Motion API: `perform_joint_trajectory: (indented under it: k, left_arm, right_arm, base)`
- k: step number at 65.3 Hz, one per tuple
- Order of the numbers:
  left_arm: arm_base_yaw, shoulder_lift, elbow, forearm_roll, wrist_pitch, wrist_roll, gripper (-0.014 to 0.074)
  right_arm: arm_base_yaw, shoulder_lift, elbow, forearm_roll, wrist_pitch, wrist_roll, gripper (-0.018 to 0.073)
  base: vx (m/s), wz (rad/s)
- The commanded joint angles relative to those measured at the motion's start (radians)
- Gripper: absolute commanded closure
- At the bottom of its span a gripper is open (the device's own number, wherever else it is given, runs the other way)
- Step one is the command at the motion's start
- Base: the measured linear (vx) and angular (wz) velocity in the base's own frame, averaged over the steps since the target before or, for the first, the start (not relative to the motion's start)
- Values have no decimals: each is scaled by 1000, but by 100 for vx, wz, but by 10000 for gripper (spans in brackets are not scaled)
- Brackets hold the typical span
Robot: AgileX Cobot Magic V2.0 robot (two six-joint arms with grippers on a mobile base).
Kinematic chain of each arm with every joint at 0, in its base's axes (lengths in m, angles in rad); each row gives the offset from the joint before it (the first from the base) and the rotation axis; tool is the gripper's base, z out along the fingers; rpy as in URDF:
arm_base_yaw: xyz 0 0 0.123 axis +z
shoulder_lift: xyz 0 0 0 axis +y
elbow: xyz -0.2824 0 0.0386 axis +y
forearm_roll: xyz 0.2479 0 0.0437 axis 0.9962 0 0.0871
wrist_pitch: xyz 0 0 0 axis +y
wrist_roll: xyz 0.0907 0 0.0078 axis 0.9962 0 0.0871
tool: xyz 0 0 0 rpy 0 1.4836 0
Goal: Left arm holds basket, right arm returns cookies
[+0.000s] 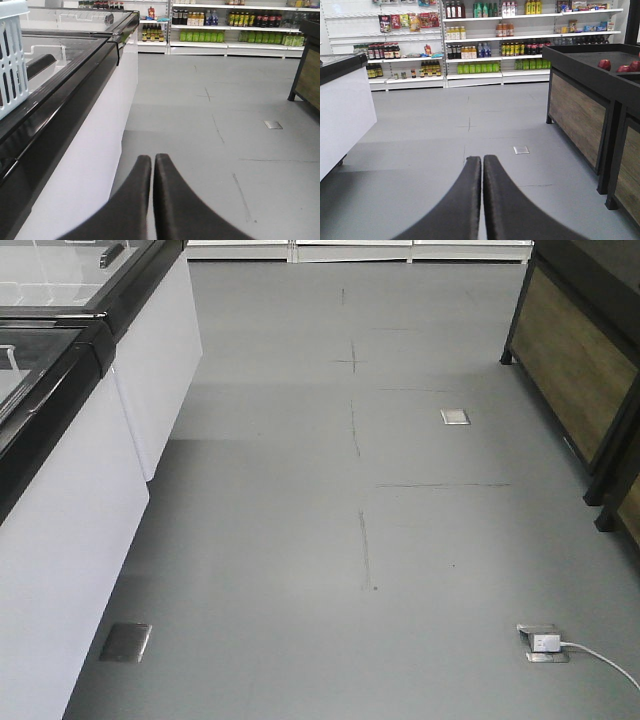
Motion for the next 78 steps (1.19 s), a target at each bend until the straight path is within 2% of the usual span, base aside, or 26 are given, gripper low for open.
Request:
perform_joint_trajectory:
  k: [1,78]
  left_arm:
    - [1,-12,-25,-6,-69,-3,604]
    - [1,-12,-25,-6,-75,-2,604]
  right_arm:
    - [-5,-12,3,-4,-78,-2,567]
    - [-5,-12,3,-4,-78,-2,567]
  base:
    - [0,0]
    - [0,0]
